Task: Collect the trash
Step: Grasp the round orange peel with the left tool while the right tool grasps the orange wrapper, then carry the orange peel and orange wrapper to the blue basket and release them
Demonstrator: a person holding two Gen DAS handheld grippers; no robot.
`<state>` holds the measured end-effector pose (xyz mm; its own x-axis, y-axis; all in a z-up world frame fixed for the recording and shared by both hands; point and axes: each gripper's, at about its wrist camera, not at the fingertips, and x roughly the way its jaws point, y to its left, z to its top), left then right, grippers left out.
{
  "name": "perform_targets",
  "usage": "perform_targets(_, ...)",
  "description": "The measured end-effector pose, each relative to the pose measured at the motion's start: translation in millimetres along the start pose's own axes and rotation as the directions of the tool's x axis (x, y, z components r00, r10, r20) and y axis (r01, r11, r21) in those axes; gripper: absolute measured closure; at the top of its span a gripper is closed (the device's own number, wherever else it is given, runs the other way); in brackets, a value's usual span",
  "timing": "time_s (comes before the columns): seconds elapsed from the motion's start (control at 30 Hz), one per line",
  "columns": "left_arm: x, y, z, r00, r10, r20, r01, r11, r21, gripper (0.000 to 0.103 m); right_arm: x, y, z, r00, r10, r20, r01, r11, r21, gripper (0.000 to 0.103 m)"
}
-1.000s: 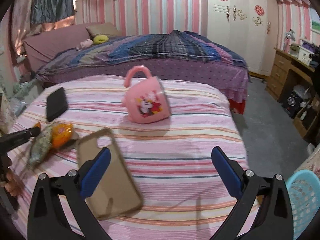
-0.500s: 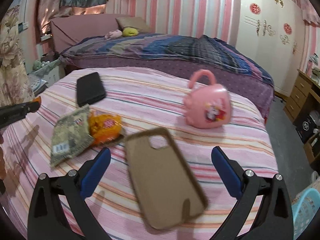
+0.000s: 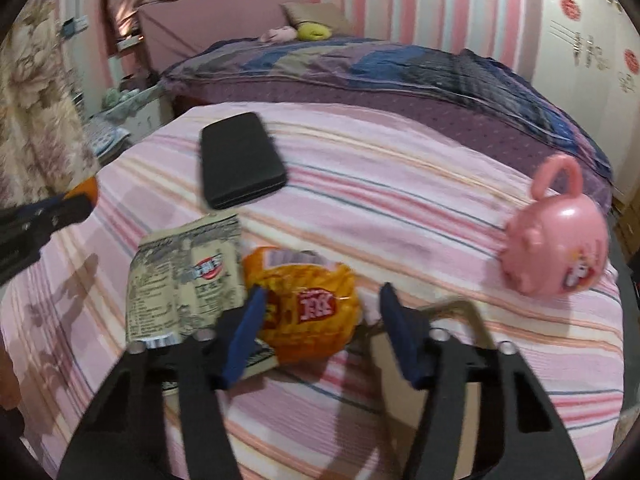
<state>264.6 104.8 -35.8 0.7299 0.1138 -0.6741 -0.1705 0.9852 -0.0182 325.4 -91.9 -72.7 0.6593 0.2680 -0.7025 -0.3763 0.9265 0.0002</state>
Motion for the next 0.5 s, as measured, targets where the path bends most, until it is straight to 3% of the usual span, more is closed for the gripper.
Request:
perform_targets(0.1, -0.9, -0.8, 0.0, 1.000, -0.004, -0.003, 0.004, 1.000, -0.004, 0.076, -7.9, -0.9, -2.7, 1.000, 0.016, 0.023, -0.016, 1.000, 0.013, 0.081)
perform_targets(0.2, -2.9, -0.9, 0.0, 1.000, -0.011, -0.004, 0.011, 1.000, -0.013, 0.076, -19.2, -3.9, -6.4, 0.999, 0.008, 0.045, -0.009, 1.000, 0.019, 0.090)
perform_targets(0.5, -15.7, -8.3, 0.6, 0.999, -0.037, 0.018, 0.037, 0.999, -0.006, 0.076, -75.1, -33.0, -24.5, 0.988, -0.083, 0.132, 0.073, 0.994, 0.083, 0.091)
